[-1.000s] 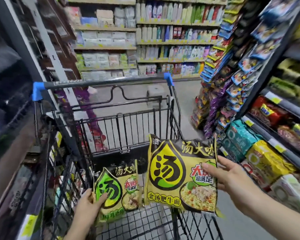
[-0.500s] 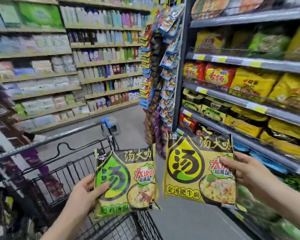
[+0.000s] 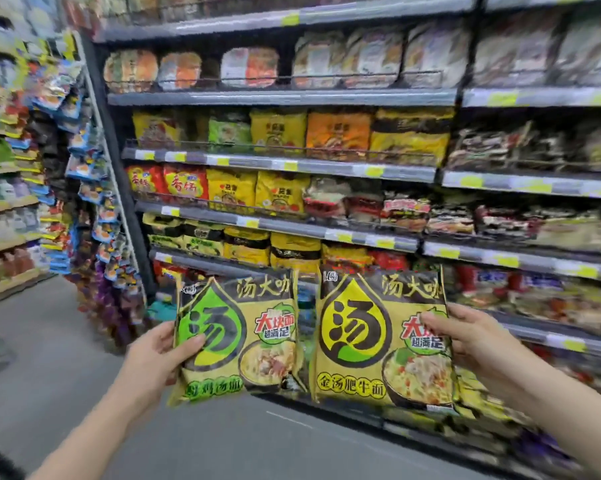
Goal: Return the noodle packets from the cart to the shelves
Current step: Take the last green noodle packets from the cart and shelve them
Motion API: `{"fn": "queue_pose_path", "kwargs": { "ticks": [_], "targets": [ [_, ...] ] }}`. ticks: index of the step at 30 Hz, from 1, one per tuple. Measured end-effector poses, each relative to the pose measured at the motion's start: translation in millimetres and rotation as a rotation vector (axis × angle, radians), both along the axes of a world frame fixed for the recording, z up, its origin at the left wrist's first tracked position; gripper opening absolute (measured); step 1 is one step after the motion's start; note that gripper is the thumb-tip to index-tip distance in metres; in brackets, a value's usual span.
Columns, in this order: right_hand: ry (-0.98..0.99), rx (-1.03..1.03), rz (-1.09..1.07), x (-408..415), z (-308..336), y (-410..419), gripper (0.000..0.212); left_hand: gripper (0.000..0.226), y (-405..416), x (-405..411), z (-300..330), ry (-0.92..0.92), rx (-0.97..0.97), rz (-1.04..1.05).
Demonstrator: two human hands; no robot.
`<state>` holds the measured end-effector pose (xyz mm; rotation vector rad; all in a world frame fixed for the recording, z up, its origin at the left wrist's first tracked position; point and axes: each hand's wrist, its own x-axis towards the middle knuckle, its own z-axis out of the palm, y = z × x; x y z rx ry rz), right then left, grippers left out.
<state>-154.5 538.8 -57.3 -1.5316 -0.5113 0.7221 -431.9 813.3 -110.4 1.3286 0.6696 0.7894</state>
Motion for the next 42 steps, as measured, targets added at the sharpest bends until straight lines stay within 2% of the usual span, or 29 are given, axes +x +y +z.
{"fn": "queue_pose_path", "kwargs": {
  "ticks": [2, 3, 5, 7, 10, 14, 16, 19, 20, 25, 29, 30, 32, 34, 36, 38, 39, 41, 42],
  "targets": [
    [0.014, 0.002, -0.106, 16.5, -0.1, -57.0, 0.044, 0.059, -30.3, 49.2, 3.6, 0.009, 0.016, -0.115],
    [0.02, 0.001, -0.155, 22.9, -0.3, -84.2, 0.051, 0.051, -46.0, 71.9, 5.6, 0.013, 0.022, -0.156],
    [0.029, 0.006, -0.251, 34.1, -0.2, -133.7, 0.042, 0.031, -75.1, 111.7, 10.9, -0.015, 0.009, -0.234],
    [0.036, 0.026, -0.324, 42.2, 0.3, -174.6, 0.029, 0.035, -98.1, 146.3, 12.2, -0.016, 0.02, -0.326],
    [0.032, 0.027, -0.406, 52.8, 1.0, -216.9, 0.019, 0.021, -123.2, 187.3, 12.6, 0.008, 0.068, -0.439],
    [0.047, 0.008, -0.516, 69.7, -2.4, -241.4, 0.017, 0.045, -142.0, 229.7, 16.6, 0.035, 0.061, -0.552],
    [0.051, 0.003, -0.547, 81.0, -6.0, -242.4, 0.016, 0.053, -142.7, 248.2, 15.1, 0.034, 0.05, -0.577],
    [0.049, -0.019, -0.56, 104.5, -11.9, -232.4, 0.014, 0.087, -139.1, 278.6, 10.3, 0.046, 0.084, -0.614],
    [0.051, -0.024, -0.558, 113.9, -13.2, -226.8, 0.014, 0.09, -137.3, 289.0, 9.4, 0.048, 0.088, -0.622],
    [0.054, -0.033, -0.538, 174.6, -17.7, -189.7, 0.016, 0.09, -107.3, 349.5, 4.1, 0.044, 0.08, -0.63],
    [0.07, -0.018, -0.533, 226.6, -18.0, -160.7, 0.026, 0.063, -75.9, 393.6, 6.9, 0.011, 0.057, -0.61],
    [0.076, -0.011, -0.531, 238.1, -18.3, -155.0, 0.027, 0.064, -68.4, 402.6, 7.3, 0.013, 0.063, -0.608],
    [0.086, 0.001, -0.519, 258.6, -19.8, -145.4, 0.03, 0.086, -54.0, 419.6, 7.4, 0.023, 0.091, -0.604],
    [0.099, 0.009, -0.496, 275.7, -23.0, -136.3, 0.04, 0.095, -41.2, 436.6, 3.8, 0.025, 0.106, -0.601],
    [0.121, -0.006, -0.471, 291.8, -29.6, -128.8, 0.042, 0.078, -35.5, 452.5, 0.7, 0.034, 0.117, -0.609],
    [0.134, 0.004, -0.453, 304.3, -35.7, -121.0, 0.027, 0.04, -32.0, 468.6, -5.9, 0.042, 0.1, -0.607],
    [0.141, 0.001, -0.454, 311.1, -39.0, -117.5, 0.026, 0.03, -29.9, 475.9, -10.9, 0.065, 0.089, -0.595],
    [0.155, -0.025, -0.445, 324.8, -45.6, -111.5, 0.024, 0.037, -21.7, 488.2, -25.4, 0.093, 0.062, -0.59],
    [0.173, -0.027, -0.432, 331.6, -50.6, -108.7, 0.021, 0.052, -16.9, 493.5, -34.6, 0.111, 0.054, -0.586]
  ]
}}
